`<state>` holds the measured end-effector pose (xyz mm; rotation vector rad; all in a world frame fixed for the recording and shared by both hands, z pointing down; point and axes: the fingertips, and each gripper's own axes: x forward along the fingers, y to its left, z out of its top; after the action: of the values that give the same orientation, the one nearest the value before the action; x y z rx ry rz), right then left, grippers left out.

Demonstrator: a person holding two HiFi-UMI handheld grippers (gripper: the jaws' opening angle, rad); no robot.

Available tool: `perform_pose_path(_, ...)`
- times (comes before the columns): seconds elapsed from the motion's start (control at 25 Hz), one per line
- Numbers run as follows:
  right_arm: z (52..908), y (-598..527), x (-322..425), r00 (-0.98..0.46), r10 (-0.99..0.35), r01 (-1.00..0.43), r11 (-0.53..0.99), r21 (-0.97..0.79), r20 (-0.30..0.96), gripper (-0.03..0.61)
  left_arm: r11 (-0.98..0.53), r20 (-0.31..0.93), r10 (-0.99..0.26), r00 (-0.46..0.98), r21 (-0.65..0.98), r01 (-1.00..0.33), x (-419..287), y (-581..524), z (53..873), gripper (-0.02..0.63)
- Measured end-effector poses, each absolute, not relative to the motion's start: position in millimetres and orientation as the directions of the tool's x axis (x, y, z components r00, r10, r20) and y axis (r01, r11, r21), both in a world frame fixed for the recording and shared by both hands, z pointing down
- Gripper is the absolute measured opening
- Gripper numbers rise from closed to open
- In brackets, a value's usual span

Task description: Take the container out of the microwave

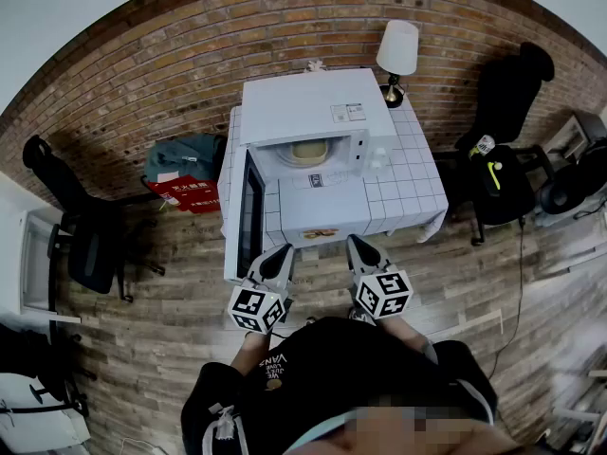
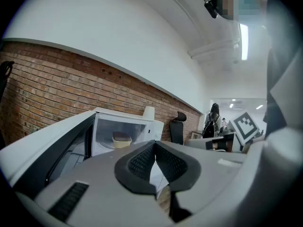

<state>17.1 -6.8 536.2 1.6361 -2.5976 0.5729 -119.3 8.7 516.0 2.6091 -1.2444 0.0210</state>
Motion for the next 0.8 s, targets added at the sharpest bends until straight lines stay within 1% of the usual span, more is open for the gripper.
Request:
perform_pose_path(0.32,544.6,-11.9,31.7,-0.492,-0.843,-0.846,0.404,-0.348,0.218,0.005,-0.577,0.116,-0.784,0.609,0.223,-0.786,-103.7,5.2,515.1,0.011)
perform_pose_path(0.8,559.6,-24.0,61.5,-0.585,-0.771,-0.797,0.486,-0.359,0.252,0.005,-0.491,0.128,-0.839,0.529,0.242,-0.837,-65.1,7.0,526.1,0.011)
